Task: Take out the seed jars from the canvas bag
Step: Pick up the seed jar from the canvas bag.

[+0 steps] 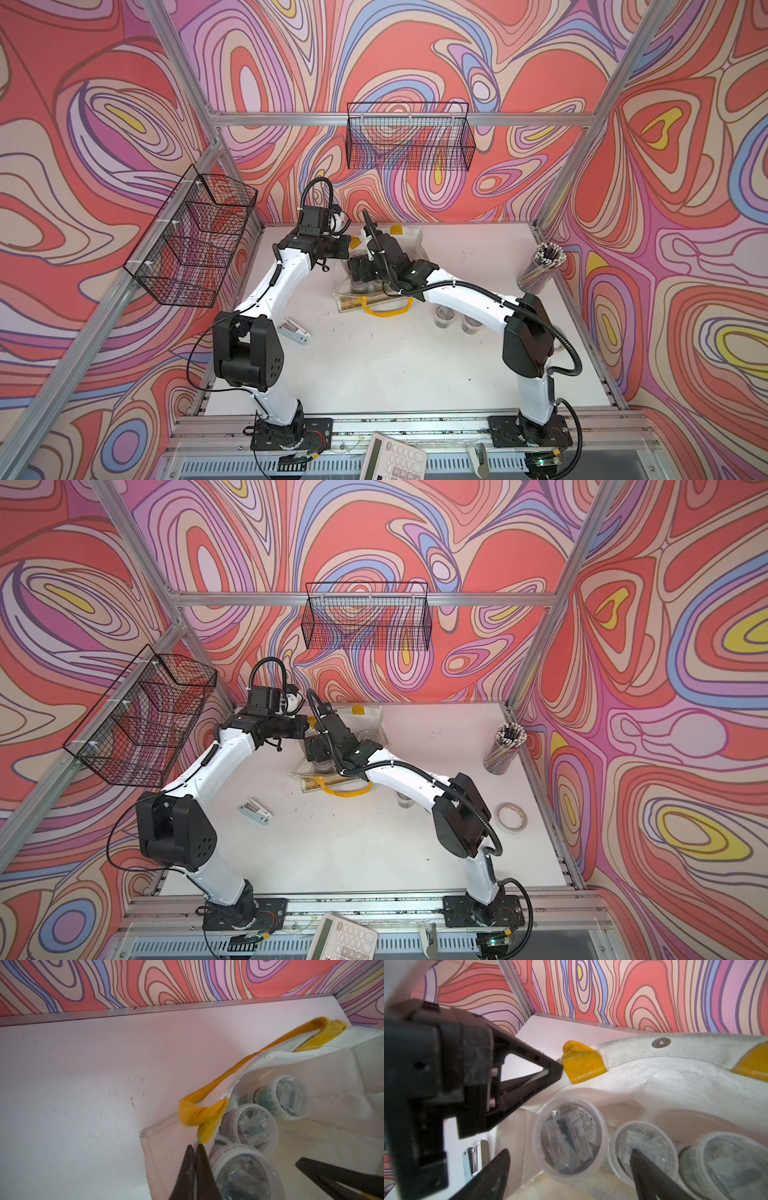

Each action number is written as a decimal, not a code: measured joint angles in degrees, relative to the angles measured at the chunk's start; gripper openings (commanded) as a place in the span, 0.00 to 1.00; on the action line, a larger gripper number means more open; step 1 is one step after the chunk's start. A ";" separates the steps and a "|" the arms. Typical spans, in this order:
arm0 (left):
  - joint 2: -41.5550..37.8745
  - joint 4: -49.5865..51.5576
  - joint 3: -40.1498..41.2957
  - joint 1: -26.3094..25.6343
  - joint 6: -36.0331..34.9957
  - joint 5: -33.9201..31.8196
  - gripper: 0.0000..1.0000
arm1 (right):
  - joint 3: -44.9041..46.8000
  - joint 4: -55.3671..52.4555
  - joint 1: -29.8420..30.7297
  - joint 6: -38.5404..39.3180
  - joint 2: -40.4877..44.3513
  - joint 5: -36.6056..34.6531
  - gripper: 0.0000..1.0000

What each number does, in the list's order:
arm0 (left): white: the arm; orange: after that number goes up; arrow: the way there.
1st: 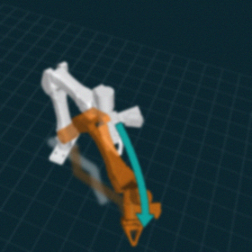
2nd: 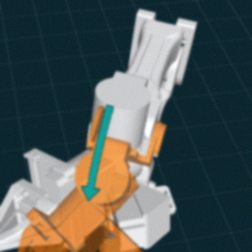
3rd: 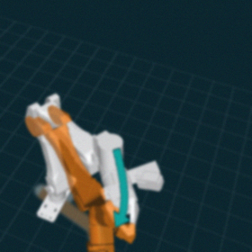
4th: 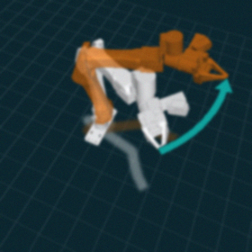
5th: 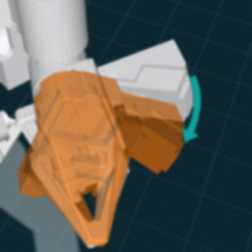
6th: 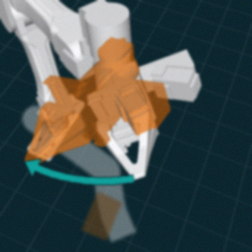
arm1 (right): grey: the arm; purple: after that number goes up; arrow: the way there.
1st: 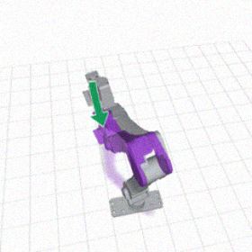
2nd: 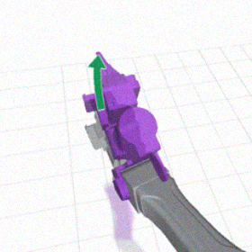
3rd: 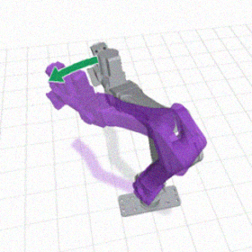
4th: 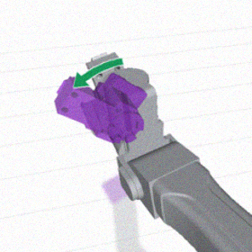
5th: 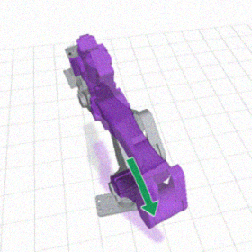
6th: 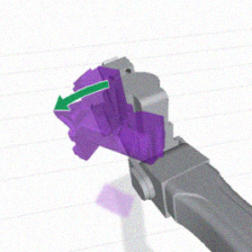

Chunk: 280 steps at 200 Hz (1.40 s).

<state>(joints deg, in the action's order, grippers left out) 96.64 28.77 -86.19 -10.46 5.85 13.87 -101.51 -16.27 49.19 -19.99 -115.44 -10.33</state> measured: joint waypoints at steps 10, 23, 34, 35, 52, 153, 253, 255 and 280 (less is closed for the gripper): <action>0.00 0.00 0.00 0.00 0.00 -0.07 0.00 | -0.79 -0.15 0.00 0.17 -0.72 -0.26 0.92; 0.00 0.00 0.00 0.07 0.00 -0.20 0.00 | -1.57 -0.46 -0.02 0.44 -1.66 -0.44 0.92; 0.00 -0.02 0.00 0.07 0.00 -0.22 0.00 | -2.16 -0.72 0.00 0.52 -2.47 -0.39 0.92; 0.00 -0.02 0.00 0.04 0.00 -0.22 0.00 | -2.21 -0.72 0.00 0.55 -2.51 -0.37 0.92; 0.00 0.00 0.00 0.00 0.00 -0.20 0.00 | -2.84 -0.90 0.02 0.66 -3.52 -0.37 0.93; 0.00 0.02 0.00 0.00 0.00 -0.22 0.00 | -4.02 -0.87 0.02 0.52 -6.51 -0.44 0.72; 0.00 0.07 0.00 0.00 0.00 -0.26 0.00 | -0.98 0.59 0.02 0.46 -2.58 -0.66 0.57; 0.00 0.07 0.00 0.00 0.00 -0.26 0.00 | -0.79 0.63 0.02 0.48 -2.16 -0.63 0.56; 0.00 0.17 0.00 0.00 0.00 -0.42 0.00 | 2.69 2.03 0.02 0.46 4.04 -1.05 0.56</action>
<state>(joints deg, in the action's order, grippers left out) 96.64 28.95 -86.19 -10.46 5.85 13.45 -98.83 -14.24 49.21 -19.53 -111.39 -11.38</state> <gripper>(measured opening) 0.052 0.692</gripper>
